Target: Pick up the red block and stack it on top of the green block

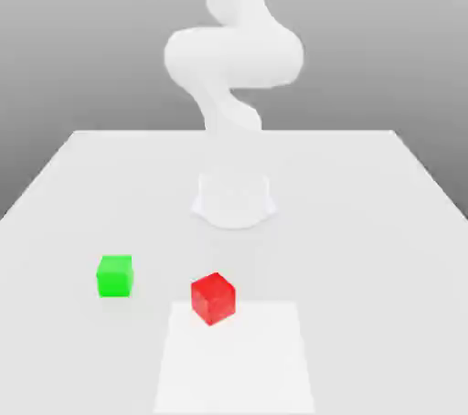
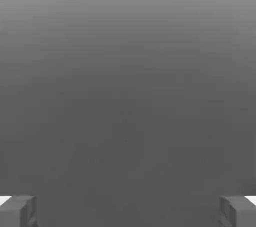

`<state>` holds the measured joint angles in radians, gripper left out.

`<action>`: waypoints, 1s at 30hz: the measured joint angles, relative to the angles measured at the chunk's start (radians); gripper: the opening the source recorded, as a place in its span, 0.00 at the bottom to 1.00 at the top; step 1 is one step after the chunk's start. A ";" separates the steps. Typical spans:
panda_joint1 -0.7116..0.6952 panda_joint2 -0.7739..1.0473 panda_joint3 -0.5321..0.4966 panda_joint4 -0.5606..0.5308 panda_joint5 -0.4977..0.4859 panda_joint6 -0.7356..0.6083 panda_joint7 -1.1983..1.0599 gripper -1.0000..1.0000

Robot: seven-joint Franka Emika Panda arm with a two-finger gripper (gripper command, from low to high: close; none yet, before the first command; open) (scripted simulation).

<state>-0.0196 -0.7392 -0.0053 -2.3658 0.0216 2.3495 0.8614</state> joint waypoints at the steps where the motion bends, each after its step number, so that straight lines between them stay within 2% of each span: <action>1: -0.011 0.030 0.000 -0.031 0.011 0.024 0.029 0.50; 12: -0.112 0.370 0.064 -0.371 0.083 0.292 0.391 0.50; 18: -0.189 0.571 0.136 -0.572 0.055 0.456 0.663 0.50; 24: -0.207 0.751 0.130 -0.576 -0.015 0.608 0.744 0.50; 28: -0.148 0.875 0.054 -0.562 -0.080 0.715 0.792 0.50; 29: -0.129 0.900 0.036 -0.560 -0.085 0.738 0.797 0.00; 30: -0.129 0.900 0.036 -0.560 -0.085 0.738 0.797 0.00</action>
<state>-0.1490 0.1612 0.0303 -2.9254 -0.0630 3.0872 1.6587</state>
